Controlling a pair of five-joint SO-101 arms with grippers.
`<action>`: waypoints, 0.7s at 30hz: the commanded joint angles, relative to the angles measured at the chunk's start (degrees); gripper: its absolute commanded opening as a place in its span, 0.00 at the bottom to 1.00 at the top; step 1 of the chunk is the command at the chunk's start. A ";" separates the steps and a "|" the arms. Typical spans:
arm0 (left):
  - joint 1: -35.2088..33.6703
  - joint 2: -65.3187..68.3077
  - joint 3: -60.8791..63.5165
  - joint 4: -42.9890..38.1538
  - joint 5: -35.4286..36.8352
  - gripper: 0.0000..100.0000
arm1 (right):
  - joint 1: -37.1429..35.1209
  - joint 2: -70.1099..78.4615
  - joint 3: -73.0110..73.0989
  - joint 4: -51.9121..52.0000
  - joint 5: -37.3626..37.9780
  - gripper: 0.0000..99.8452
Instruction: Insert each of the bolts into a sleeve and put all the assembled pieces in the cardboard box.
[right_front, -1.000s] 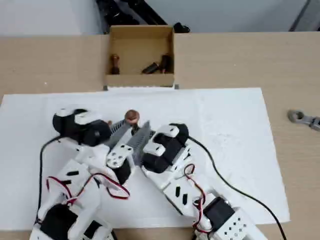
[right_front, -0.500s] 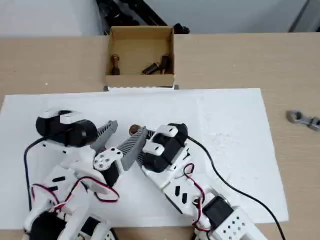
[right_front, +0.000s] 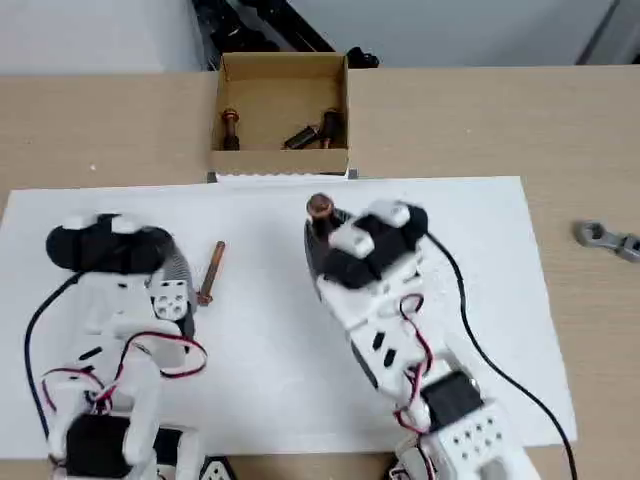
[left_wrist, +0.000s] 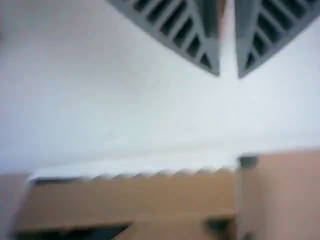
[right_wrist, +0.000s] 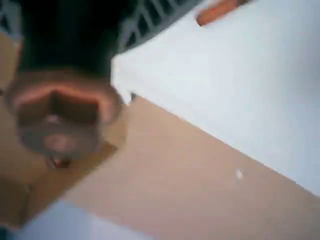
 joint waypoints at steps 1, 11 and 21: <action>-1.23 0.00 3.21 -0.70 -0.70 0.01 | 3.38 14.11 -10.11 -3.21 0.70 0.00; -1.76 0.26 12.35 -8.00 -3.52 0.01 | 11.38 46.11 -39.21 -4.35 0.70 0.00; -8.70 0.35 23.08 -16.79 -4.92 0.01 | 11.03 76.88 -69.36 -3.82 0.79 0.00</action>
